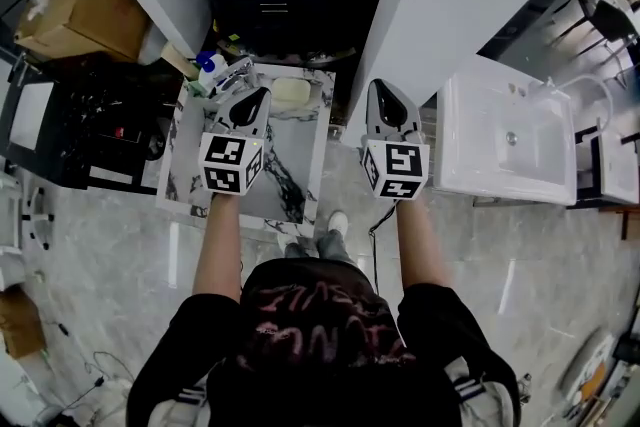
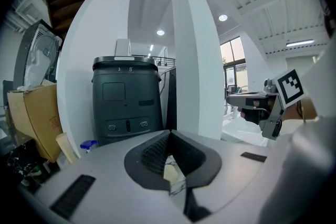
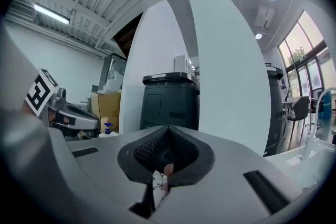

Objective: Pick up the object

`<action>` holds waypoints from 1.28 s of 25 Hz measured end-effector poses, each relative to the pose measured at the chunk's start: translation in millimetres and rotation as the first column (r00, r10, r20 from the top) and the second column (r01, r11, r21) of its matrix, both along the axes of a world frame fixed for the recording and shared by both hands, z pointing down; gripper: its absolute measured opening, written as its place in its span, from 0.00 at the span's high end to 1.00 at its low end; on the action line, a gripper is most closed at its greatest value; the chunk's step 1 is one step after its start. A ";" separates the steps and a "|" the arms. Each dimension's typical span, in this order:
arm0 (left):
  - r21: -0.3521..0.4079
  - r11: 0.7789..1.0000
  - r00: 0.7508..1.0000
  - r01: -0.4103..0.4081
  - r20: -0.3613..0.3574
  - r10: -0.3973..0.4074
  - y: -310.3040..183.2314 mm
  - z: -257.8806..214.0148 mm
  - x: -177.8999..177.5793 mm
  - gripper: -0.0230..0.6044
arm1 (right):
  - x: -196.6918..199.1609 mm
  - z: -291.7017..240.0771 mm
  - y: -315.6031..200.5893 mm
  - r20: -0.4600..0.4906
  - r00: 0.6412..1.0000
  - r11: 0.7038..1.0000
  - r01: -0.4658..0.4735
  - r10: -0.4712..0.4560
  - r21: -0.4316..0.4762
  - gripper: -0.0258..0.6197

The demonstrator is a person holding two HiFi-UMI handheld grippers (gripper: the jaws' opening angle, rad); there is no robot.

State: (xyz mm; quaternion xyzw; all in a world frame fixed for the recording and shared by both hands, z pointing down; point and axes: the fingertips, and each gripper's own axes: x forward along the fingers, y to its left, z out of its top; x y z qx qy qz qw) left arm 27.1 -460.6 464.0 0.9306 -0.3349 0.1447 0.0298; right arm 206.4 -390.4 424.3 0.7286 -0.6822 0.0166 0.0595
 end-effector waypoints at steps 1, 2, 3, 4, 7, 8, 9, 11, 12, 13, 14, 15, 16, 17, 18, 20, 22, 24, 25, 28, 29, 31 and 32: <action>-0.003 1.000 1.000 -0.010 0.017 0.010 -2.0 5.7 4.4 0.94 | 2.7 1.2 -0.4 0.000 1.000 1.000 -0.001 0.001 0.000 0.94; -0.005 1.000 0.999 -0.021 0.040 0.021 -4.0 12.2 8.8 0.94 | 5.6 2.6 -0.8 -0.001 1.000 1.000 -0.003 0.003 0.000 0.94; -0.007 0.999 0.997 -0.034 0.066 0.034 -5.7 19.1 13.5 0.94 | 8.9 4.2 -1.0 0.000 1.000 1.000 -0.007 0.007 -0.001 0.94; -0.009 0.999 0.995 -0.051 0.090 0.051 -7.1 26.3 18.6 0.94 | 12.6 5.9 -0.8 0.000 1.000 1.000 -0.012 0.012 -0.002 0.94; -0.046 0.993 0.987 -0.107 0.115 0.111 -10.7 49.4 34.0 0.93 | 24.9 13.0 0.5 0.009 0.999 0.999 -0.035 0.035 -0.006 0.94; -0.064 0.991 0.985 -0.118 0.116 0.125 -13.1 57.7 37.8 0.93 | 28.8 15.8 0.7 0.014 0.999 0.999 -0.043 0.043 -0.010 0.94; -0.078 0.989 0.983 -0.127 0.122 0.136 -15.9 65.8 41.1 0.93 | 32.8 18.4 0.7 0.017 0.999 0.999 -0.050 0.050 -0.015 0.94; -0.101 0.983 0.976 -0.150 0.144 0.164 -20.7 81.3 48.5 0.93 | 40.4 22.9 0.5 0.018 0.998 0.998 -0.059 0.060 -0.024 0.94; -0.114 0.980 0.970 -0.166 0.160 0.183 -23.0 89.4 52.7 0.89 | 43.8 25.3 0.1 0.017 0.998 0.998 -0.063 0.063 -0.028 0.94; -0.126 0.975 0.962 -0.183 0.182 0.204 -25.3 98.5 57.1 0.79 | 47.0 27.9 -0.4 0.016 0.998 0.997 -0.066 0.066 -0.033 0.94; -0.135 0.970 0.950 -0.201 0.216 0.227 -27.3 108.5 61.3 0.75 | 50.0 30.7 -0.8 0.013 0.997 0.997 -0.070 0.070 -0.038 0.94; -0.141 0.965 0.933 -0.220 0.259 0.251 -28.7 119.2 65.3 0.74 | 52.8 33.5 -0.8 0.010 0.997 0.996 -0.074 0.074 -0.045 0.94; -0.146 0.959 0.911 -0.242 0.306 0.277 -29.5 130.8 68.8 0.72 | 55.6 36.4 -0.4 0.006 0.997 0.996 -0.078 0.079 -0.052 0.94; -0.155 0.952 0.887 -0.264 0.350 0.303 -30.2 143.3 71.9 0.70 | 58.4 39.2 0.0 0.003 0.997 0.995 -0.082 0.083 -0.059 0.94; -0.169 0.944 0.862 -0.283 0.387 0.327 -31.3 156.4 74.1 0.68 | 61.2 42.6 0.5 0.002 0.996 0.994 -0.087 0.087 -0.066 0.94; -0.200 0.928 0.814 -0.315 0.447 0.372 -34.3 181.4 75.8 0.64 | 66.2 50.7 1.1 0.001 0.995 0.992 -0.095 0.095 -0.084 0.94; -0.221 0.913 0.763 -0.342 0.501 0.407 -39.0 201.2 76.0 0.64 | 71.8 59.1 1.7 0.000 0.994 0.989 -0.107 0.108 -0.102 0.94; -0.237 0.901 0.721 -0.364 0.540 0.434 -43.5 215.7 77.1 0.64 | 77.2 65.7 2.5 0.001 0.992 0.986 -0.122 0.123 -0.116 0.94; -0.247 0.895 0.706 -0.372 0.552 0.445 -45.0 221.7 77.6 0.64 | 78.9 68.4 2.9 0.001 0.992 0.985 -0.126 0.127 -0.121 0.94; -0.269 0.881 0.664 -0.389 0.581 0.471 -47.6 236.4 78.2 0.64 | 82.3 74.9 3.0 -0.008 0.992 0.982 -0.127 0.127 -0.138 0.94; -0.275 0.876 0.649 -0.396 0.591 0.479 -48.0 240.4 78.8 0.64 | 83.8 76.7 2.8 -0.007 0.992 0.982 -0.128 0.129 -0.142 0.94; -0.292 0.864 0.616 -0.411 0.609 0.499 -48.3 248.9 80.0 0.65 | 87.2 79.9 1.2 -0.002 0.991 0.980 -0.134 0.135 -0.147 0.94; -0.300 0.859 0.603 -0.415 0.616 0.507 -48.9 253.1 80.6 0.66 | 88.6 81.5 -0.2 -0.001 0.990 0.979 -0.137 0.138 -0.150 0.94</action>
